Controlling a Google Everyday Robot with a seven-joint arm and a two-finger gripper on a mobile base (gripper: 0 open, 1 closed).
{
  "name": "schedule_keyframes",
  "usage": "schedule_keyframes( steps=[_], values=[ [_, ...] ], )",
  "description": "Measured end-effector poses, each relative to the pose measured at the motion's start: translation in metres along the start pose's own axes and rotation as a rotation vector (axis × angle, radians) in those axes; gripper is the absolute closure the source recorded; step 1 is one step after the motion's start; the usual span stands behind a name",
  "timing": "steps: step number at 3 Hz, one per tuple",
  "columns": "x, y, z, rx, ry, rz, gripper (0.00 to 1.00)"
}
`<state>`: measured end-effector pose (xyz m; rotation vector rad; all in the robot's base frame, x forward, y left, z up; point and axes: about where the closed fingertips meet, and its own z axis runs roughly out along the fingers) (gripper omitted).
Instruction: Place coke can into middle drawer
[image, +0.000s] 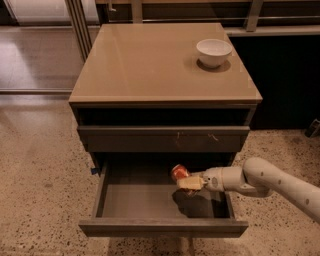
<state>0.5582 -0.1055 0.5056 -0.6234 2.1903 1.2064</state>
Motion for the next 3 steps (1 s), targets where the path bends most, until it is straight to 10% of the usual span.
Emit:
schedule_keyframes(
  steps=[3],
  values=[
    [0.051, -0.038, 0.052, 0.003, 0.198, 0.076, 1.00]
  ],
)
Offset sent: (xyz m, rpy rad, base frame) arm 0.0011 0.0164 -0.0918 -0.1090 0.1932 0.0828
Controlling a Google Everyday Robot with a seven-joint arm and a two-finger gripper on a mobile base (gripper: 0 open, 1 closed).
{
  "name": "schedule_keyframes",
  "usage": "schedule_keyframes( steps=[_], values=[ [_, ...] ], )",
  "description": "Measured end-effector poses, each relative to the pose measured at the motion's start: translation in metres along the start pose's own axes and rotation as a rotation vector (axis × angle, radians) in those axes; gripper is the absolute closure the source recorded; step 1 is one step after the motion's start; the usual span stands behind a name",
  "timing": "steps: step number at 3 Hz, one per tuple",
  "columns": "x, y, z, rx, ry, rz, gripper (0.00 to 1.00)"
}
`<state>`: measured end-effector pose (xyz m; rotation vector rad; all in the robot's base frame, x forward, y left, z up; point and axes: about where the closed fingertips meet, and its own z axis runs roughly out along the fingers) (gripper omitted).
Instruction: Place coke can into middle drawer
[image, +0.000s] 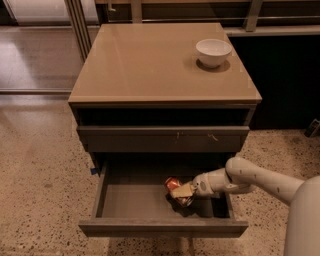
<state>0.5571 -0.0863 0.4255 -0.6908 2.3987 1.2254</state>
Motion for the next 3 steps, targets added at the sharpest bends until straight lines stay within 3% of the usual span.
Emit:
schedule_keyframes(
  steps=[3],
  values=[
    [0.0003, -0.0001, 0.0009, 0.000, 0.003, 0.000, 0.36]
  ],
)
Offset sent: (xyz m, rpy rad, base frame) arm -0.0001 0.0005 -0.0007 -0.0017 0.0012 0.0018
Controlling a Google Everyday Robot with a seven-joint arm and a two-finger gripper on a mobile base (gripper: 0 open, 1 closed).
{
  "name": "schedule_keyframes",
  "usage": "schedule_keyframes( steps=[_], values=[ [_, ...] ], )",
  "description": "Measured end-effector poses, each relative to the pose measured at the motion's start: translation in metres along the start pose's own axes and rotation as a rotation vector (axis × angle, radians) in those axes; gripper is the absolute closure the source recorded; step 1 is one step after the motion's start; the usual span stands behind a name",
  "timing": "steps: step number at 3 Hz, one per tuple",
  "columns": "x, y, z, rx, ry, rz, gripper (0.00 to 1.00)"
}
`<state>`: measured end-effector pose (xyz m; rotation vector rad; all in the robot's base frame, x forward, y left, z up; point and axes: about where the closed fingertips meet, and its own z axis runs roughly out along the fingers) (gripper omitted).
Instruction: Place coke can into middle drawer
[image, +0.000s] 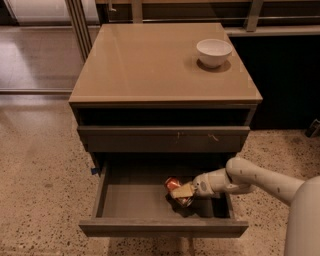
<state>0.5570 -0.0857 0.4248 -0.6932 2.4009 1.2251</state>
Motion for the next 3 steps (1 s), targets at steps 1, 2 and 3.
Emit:
schedule_keyframes(
  steps=[1, 2, 3],
  values=[
    [0.0000, 0.0000, 0.0000, 0.000, 0.000, 0.000, 0.12],
    [0.0000, 0.0001, 0.0002, 0.000, 0.000, 0.000, 0.00],
    [0.0000, 0.0001, 0.0002, 0.000, 0.000, 0.000, 0.00]
  ],
)
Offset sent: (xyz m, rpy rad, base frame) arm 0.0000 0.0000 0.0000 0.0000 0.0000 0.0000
